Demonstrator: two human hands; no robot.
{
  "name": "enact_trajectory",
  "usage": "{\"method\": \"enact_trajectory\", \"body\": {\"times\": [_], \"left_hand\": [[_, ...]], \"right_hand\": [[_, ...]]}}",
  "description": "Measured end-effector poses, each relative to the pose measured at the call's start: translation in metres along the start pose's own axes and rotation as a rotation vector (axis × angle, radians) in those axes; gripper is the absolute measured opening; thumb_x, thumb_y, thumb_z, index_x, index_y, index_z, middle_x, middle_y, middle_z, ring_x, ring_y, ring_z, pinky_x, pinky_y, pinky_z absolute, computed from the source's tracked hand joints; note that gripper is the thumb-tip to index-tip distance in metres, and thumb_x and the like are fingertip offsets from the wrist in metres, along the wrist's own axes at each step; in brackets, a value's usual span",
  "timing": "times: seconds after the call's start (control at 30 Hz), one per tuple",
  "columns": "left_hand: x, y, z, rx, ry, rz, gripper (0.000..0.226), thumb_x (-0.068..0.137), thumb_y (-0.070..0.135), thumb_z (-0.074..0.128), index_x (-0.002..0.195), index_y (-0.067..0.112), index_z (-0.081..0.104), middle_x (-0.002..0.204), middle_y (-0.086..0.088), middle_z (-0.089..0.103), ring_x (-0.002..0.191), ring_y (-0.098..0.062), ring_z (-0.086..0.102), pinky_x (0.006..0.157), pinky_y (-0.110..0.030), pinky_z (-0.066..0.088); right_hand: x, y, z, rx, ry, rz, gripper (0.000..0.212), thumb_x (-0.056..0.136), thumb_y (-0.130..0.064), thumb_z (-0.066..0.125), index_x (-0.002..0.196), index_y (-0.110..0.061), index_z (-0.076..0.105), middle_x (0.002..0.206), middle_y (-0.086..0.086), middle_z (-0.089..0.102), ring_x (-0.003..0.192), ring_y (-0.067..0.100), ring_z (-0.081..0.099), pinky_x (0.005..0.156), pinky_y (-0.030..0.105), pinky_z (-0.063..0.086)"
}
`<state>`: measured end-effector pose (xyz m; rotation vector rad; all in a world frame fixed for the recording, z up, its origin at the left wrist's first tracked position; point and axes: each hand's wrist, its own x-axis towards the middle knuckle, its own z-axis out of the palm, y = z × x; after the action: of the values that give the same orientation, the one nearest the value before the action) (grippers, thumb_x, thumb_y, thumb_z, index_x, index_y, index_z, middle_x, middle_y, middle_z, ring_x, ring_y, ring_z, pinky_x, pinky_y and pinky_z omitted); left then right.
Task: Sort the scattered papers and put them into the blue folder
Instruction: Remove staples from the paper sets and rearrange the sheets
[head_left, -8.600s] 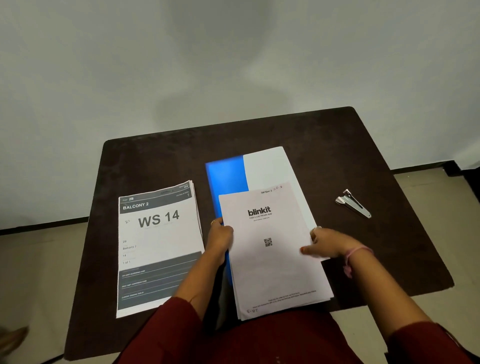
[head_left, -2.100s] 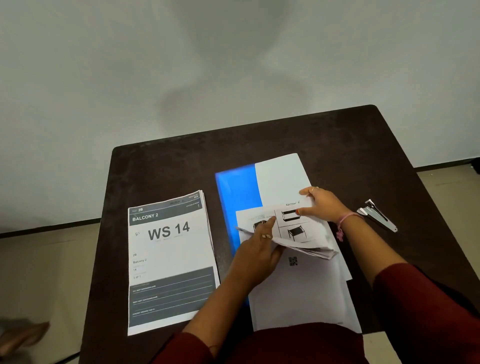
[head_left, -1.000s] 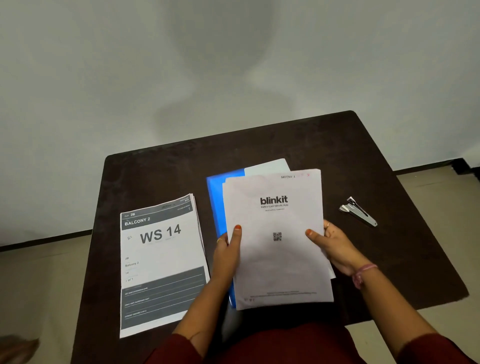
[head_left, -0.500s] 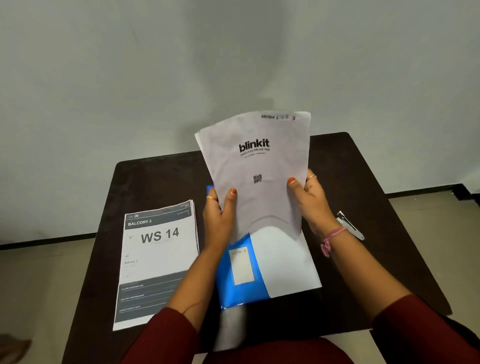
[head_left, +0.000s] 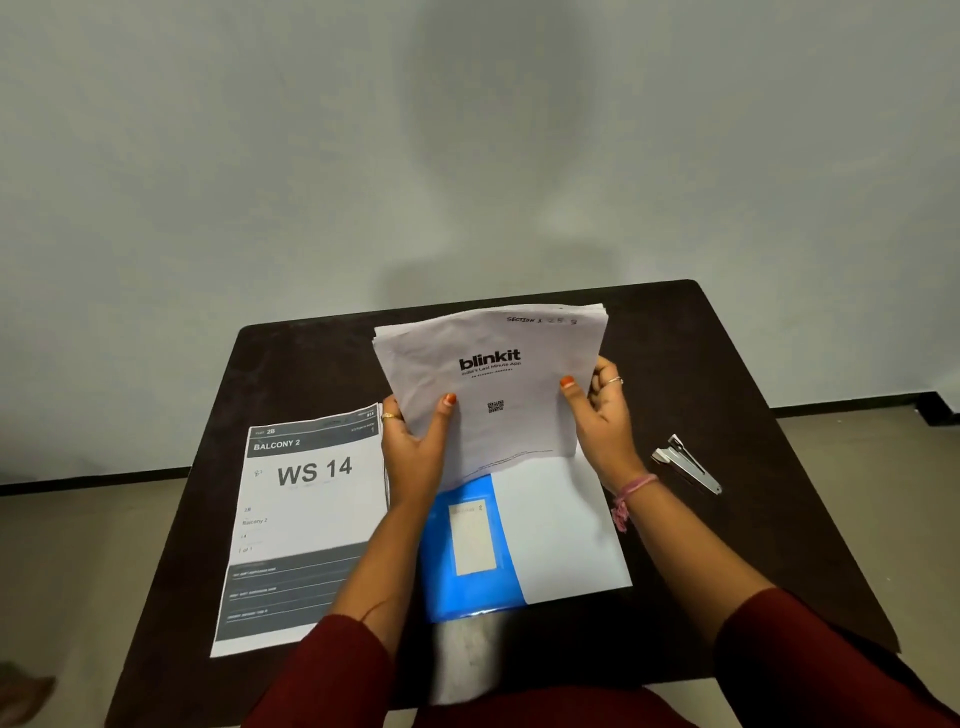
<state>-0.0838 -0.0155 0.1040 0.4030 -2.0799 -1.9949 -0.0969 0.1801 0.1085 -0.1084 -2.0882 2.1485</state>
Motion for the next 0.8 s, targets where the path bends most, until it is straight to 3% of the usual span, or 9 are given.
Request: {"method": "enact_trajectory", "body": {"times": [0.2, 0.3, 0.43, 0.5, 0.63, 0.7, 0.8], "left_hand": [[-0.007, -0.01, 0.003, 0.018, -0.006, -0.017, 0.032, 0.083, 0.042, 0.065, 0.109, 0.044, 0.047, 0.115, 0.018, 0.058, 0.109, -0.006, 0.057, 0.096, -0.037, 0.05], [-0.012, -0.014, 0.005, -0.018, -0.016, -0.039, 0.032, 0.087, 0.033, 0.063, 0.116, 0.036, 0.047, 0.117, 0.012, 0.058, 0.107, -0.005, 0.057, 0.091, -0.028, 0.052], [-0.017, -0.017, 0.011, -0.033, -0.013, -0.093, 0.038, 0.093, 0.024, 0.058, 0.127, 0.022, 0.041, 0.116, 0.01, 0.055, 0.099, 0.002, 0.055, 0.073, -0.007, 0.049], [-0.017, -0.02, 0.012, -0.028, -0.005, -0.099, 0.035, 0.094, 0.025, 0.056, 0.125, 0.025, 0.04, 0.113, 0.013, 0.055, 0.1, 0.0, 0.055, 0.075, -0.01, 0.049], [-0.015, -0.026, 0.015, -0.048, 0.023, -0.148, 0.042, 0.092, 0.034, 0.056, 0.13, 0.018, 0.045, 0.121, 0.004, 0.059, 0.108, -0.012, 0.059, 0.092, -0.031, 0.051], [-0.013, -0.025, 0.018, -0.057, 0.033, -0.158, 0.044, 0.092, 0.036, 0.057, 0.13, 0.016, 0.047, 0.119, 0.003, 0.062, 0.11, -0.015, 0.06, 0.095, -0.034, 0.05], [-0.012, -0.018, 0.02, -0.063, 0.048, -0.147, 0.034, 0.093, 0.031, 0.058, 0.124, 0.019, 0.051, 0.114, 0.005, 0.063, 0.105, -0.009, 0.061, 0.091, -0.026, 0.049]], "right_hand": [[-0.004, 0.009, -0.003, -0.036, -0.04, 0.033, 0.033, 0.099, -0.017, 0.046, 0.131, -0.015, 0.04, 0.124, 0.001, 0.056, 0.113, 0.011, 0.057, 0.087, 0.019, 0.051], [-0.004, 0.012, -0.008, -0.043, -0.04, 0.062, 0.035, 0.1, -0.018, 0.044, 0.134, -0.012, 0.038, 0.127, 0.005, 0.055, 0.115, 0.014, 0.056, 0.091, 0.022, 0.051], [-0.007, 0.013, -0.006, -0.047, -0.079, 0.097, 0.036, 0.101, -0.018, 0.041, 0.136, -0.013, 0.038, 0.127, 0.0, 0.054, 0.115, 0.01, 0.055, 0.095, 0.023, 0.049], [-0.006, 0.015, -0.007, -0.035, -0.046, 0.119, 0.034, 0.101, -0.017, 0.04, 0.135, -0.013, 0.039, 0.127, 0.001, 0.054, 0.113, 0.009, 0.055, 0.095, 0.019, 0.048], [-0.007, 0.024, -0.007, -0.081, -0.122, 0.211, 0.047, 0.101, -0.027, 0.04, 0.145, -0.013, 0.032, 0.142, 0.005, 0.045, 0.13, 0.019, 0.045, 0.109, 0.039, 0.04], [-0.006, 0.022, -0.007, -0.066, -0.119, 0.202, 0.043, 0.101, -0.024, 0.04, 0.142, -0.011, 0.035, 0.138, 0.004, 0.048, 0.125, 0.017, 0.049, 0.106, 0.034, 0.043], [0.001, 0.012, -0.015, -0.028, -0.059, 0.155, 0.027, 0.1, -0.016, 0.043, 0.127, -0.014, 0.047, 0.121, 0.001, 0.057, 0.106, 0.007, 0.058, 0.088, 0.018, 0.05]]}}
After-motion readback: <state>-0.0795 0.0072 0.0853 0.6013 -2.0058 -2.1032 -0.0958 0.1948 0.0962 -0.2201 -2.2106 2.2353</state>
